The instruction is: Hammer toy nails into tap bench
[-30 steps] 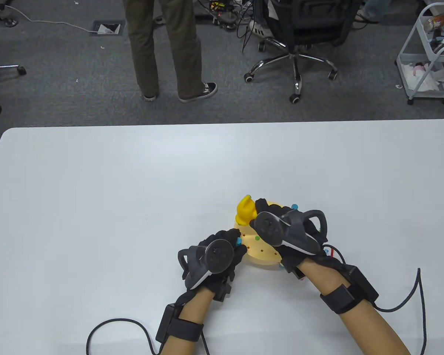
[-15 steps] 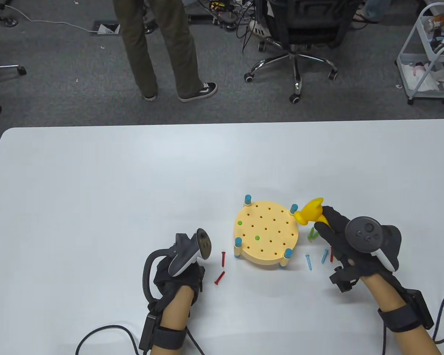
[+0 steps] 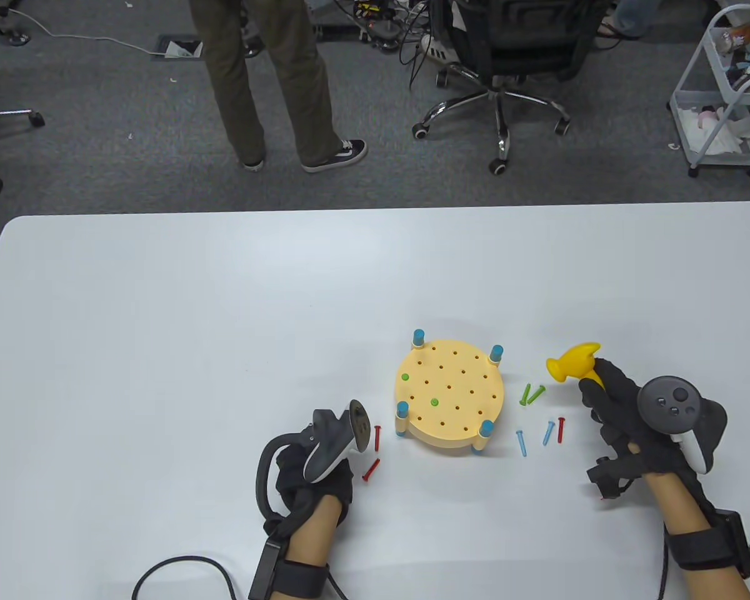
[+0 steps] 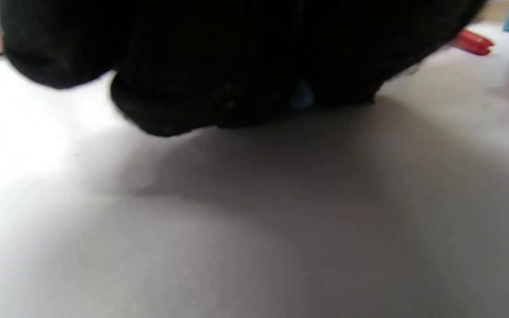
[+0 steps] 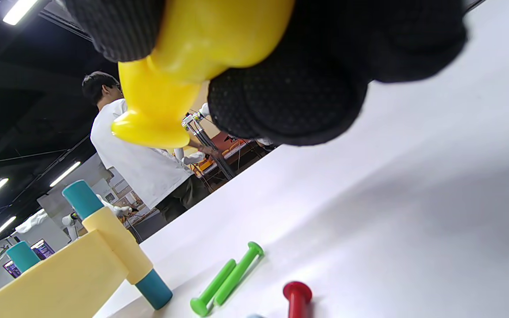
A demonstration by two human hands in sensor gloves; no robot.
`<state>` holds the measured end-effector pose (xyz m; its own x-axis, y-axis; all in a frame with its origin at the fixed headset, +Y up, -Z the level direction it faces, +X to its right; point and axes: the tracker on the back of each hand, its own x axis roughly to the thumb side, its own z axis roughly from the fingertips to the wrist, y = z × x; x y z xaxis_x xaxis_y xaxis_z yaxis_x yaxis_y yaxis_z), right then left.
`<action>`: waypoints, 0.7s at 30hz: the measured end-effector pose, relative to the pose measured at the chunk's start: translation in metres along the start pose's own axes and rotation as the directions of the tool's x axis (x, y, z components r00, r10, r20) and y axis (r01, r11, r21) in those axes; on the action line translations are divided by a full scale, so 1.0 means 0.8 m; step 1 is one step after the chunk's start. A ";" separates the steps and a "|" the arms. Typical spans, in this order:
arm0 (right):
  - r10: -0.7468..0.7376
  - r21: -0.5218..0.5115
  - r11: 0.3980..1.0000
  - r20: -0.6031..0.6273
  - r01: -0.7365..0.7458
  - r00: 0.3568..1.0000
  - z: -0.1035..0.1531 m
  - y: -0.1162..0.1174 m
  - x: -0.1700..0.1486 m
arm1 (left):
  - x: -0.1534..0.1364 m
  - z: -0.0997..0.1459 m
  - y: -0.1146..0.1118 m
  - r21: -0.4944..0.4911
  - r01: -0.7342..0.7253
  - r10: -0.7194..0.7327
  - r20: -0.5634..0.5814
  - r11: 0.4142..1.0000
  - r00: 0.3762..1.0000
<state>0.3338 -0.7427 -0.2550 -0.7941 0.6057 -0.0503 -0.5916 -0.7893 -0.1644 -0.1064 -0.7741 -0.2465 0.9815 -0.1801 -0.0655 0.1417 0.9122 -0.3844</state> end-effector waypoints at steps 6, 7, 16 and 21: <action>0.014 0.004 1.000 0.009 -0.014 1.000 0.000 0.003 0.000 | -0.032 0.001 0.011 0.004 -0.253 0.253 0.008 0.967 0.967; 0.009 0.005 1.000 0.008 -0.009 1.000 -0.001 0.003 0.000 | -0.040 0.003 0.015 0.039 -0.322 0.322 0.010 0.946 0.947; -0.013 0.029 1.000 0.007 0.013 1.000 -0.002 0.006 0.001 | -0.040 0.048 0.072 0.326 -0.533 0.472 0.251 0.781 0.845; -0.007 0.041 0.999 0.024 0.006 1.000 -0.001 0.009 0.005 | 0.027 0.075 0.114 0.393 -0.477 0.332 0.382 0.786 0.862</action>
<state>0.3269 -0.7460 -0.2574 -0.7934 0.6082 -0.0252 -0.6011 -0.7894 -0.1244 -0.0646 -0.6729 -0.2278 0.9427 0.2884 0.1678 -0.3061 0.9476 0.0910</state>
